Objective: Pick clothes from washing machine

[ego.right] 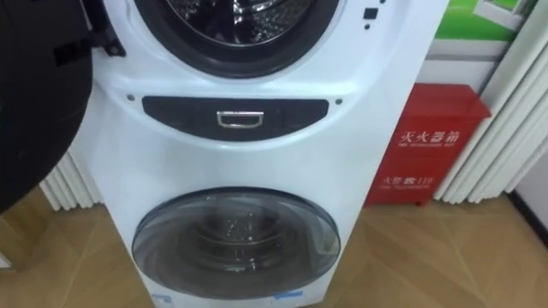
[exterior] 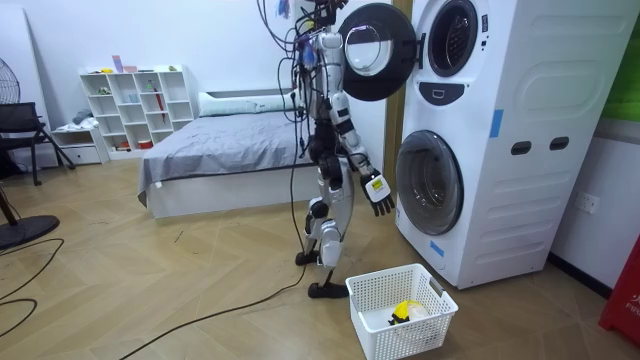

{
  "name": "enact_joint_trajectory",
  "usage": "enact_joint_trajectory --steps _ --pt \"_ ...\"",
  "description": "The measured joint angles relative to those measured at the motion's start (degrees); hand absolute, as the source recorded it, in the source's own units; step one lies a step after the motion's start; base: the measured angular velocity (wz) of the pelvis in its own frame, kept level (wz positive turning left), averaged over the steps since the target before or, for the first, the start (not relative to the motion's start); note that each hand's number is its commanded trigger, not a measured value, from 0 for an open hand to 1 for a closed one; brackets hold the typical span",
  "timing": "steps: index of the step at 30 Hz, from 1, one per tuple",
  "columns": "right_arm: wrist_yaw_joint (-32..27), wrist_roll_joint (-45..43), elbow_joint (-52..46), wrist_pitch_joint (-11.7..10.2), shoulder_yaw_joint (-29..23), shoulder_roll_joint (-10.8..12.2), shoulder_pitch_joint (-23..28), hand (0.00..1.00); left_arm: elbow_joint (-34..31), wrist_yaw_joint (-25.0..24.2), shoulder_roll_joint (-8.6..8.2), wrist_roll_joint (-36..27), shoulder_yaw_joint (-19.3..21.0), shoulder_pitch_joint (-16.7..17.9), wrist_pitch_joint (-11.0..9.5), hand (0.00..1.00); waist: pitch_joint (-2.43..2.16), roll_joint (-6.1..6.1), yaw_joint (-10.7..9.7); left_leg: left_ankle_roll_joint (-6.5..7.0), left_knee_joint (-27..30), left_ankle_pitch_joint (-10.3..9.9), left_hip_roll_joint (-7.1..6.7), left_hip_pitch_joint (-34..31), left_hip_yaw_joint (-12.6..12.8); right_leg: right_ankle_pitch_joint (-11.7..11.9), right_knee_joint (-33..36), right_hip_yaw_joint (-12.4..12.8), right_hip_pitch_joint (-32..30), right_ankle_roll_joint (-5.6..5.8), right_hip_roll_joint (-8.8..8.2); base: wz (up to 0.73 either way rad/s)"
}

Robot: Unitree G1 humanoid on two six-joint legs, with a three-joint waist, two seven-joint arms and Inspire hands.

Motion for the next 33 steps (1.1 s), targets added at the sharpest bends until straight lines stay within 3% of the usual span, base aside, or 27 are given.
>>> enact_joint_trajectory --steps 2,5,13,18,21,26,28,29,31,33 --pt "0.03 0.01 0.09 -0.06 -0.14 -0.1 0.02 0.0 0.0 0.01 -0.37 -0.04 0.3 0.01 -0.4 0.0 0.19 0.92 -0.06 -0.03 -0.25 0.02 -0.07 0.4 -0.07 0.0 -0.15 -0.06 0.62 0.0 -0.03 0.03" --pt "0.15 0.16 -0.26 -0.21 -0.06 -0.04 0.21 0.0 0.09 0.04 -0.6 -2.36 0.69 0.01 -0.72 0.0 -0.21 1.79 -0.04 -0.14 -1.17 0.12 -0.23 0.9 -1.28 -0.02 -0.13 -0.89 1.09 0.04 -0.18 0.08" --pt "-1.38 1.3 -1.11 -0.68 -0.21 -0.02 0.55 0.0 2.42 -0.77 0.05 -14.11 0.65 1.72 0.17 0.0 -0.18 -0.03 -0.25 -0.15 -1.56 0.12 -0.42 1.19 -2.75 0.1 -1.45 -2.29 2.55 0.26 -0.28 0.11" --pt "-1.34 -2.88 -1.72 -0.72 -4.44 0.06 2.26 0.0 3.71 -2.2 0.36 -19.4 5.53 3.0 0.67 0.0 -0.08 0.29 0.01 -0.15 -1.57 0.12 -0.51 1.11 -2.85 0.2 -1.97 -2.25 2.7 0.35 -0.31 0.0" --pt "-1.31 -2.79 -1.74 -0.71 -6.37 -0.22 4.21 0.0 3.83 -2.27 1.19 -21.43 8.25 3.54 1.14 0.0 0.29 0.98 0.03 -0.15 -1.86 0.12 -0.52 1.94 -2.78 0.2 -1.97 -1.89 3.33 0.35 -0.26 0.0" --pt "-0.83 -4.66 -1.83 -0.66 -9.17 -0.74 5.92 0.0 2.64 -1.78 3.39 -22.61 15.07 1.29 1.58 0.0 0.18 2.03 0.02 -0.15 -1.95 0.12 -0.55 2.63 -2.16 0.2 -1.87 -0.95 3.57 0.36 -0.22 -0.07" --pt "-0.72 -5.97 -3.01 -0.66 -9.65 -2.19 6.13 0.0 2.54 -1.31 5.93 -24.94 17.43 -0.01 1.52 0.0 -0.17 2.63 -0.05 -0.15 -2.11 0.12 -0.58 3.22 -1.35 0.23 -1.86 -0.6 3.92 0.41 -0.22 -0.15" --pt "-0.64 -6.56 -4.0 -0.66 -10.13 -2.79 6.76 0.0 2.56 -1.3 7.42 -27.24 18.22 -0.93 1.52 0.0 0.04 3.12 -0.02 -0.15 -2.19 0.12 -0.62 3.63 -1.26 0.23 -1.93 -0.45 4.29 0.42 -0.23 -0.08" --pt "0.2 -7.26 -4.18 -0.66 -11.54 -3.27 7.17 0.0 2.68 -1.26 9.39 -30.02 19.87 -2.38 1.5 0.0 -0.03 3.23 0.09 -0.14 -2.19 0.12 -0.66 3.87 -1.14 0.2 -1.97 -0.37 4.19 0.46 -0.24 -0.03" --pt "1.11 -7.29 -4.84 -0.65 -14.54 -3.49 7.99 0.0 2.65 -1.24 10.56 -30.94 24.79 -4.16 1.64 0.0 -0.31 3.74 0.46 -0.14 -2.23 0.12 -0.7 4.03 -0.99 0.26 -1.88 -0.05 3.87 0.54 -0.2 -0.1"
